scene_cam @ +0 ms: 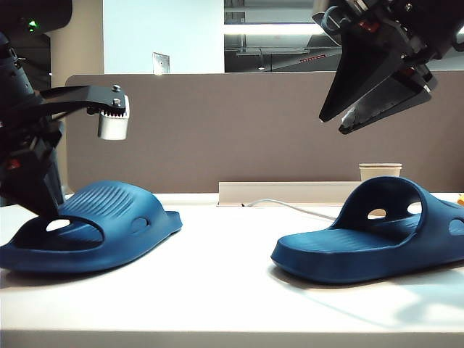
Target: Interlock the pair of blue slippers on the table with their fronts facing up.
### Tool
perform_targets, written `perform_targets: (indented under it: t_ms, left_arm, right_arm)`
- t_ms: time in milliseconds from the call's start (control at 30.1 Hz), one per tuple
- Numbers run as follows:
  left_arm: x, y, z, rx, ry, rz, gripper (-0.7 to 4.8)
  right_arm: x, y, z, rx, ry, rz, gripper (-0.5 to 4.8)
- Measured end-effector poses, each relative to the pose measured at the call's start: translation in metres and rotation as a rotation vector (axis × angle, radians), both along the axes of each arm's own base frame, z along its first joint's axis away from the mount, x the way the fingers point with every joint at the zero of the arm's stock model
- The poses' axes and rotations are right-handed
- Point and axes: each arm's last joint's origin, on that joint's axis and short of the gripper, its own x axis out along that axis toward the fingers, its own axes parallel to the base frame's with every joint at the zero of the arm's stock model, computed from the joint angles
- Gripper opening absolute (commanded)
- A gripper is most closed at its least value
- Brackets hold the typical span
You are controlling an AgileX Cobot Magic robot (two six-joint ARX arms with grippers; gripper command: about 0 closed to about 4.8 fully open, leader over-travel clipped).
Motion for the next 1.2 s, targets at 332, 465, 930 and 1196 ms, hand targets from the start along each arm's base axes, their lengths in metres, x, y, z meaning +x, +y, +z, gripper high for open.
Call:
perform_targets:
  t_ms: [332, 465, 930, 1196]
  left_arm:
    - [-0.001, 0.018, 0.034, -0.315, -0.073, 0.308, 1.53]
    - [-0.016, 0.023, 0.058, -0.61, -0.084, 0.479, 1.52]
    - [-0.062, 0.035, 0.067, -1.237, 0.452, 1.093, 1.42]
    - [-0.065, 0.037, 0.045, -1.236, 0.481, 1.184, 1.44]
  right_arm:
    - [0.0, 0.0, 0.0, -0.001, 0.004, 0.001, 1.98]
    - [0.0, 0.0, 0.0, -0.002, 0.003, 0.0, 1.98]
    - [0.002, 0.0, 0.001, 0.0, -0.017, -0.027, 1.98]
    - [0.002, 0.0, 0.001, 0.002, -0.014, -0.029, 1.98]
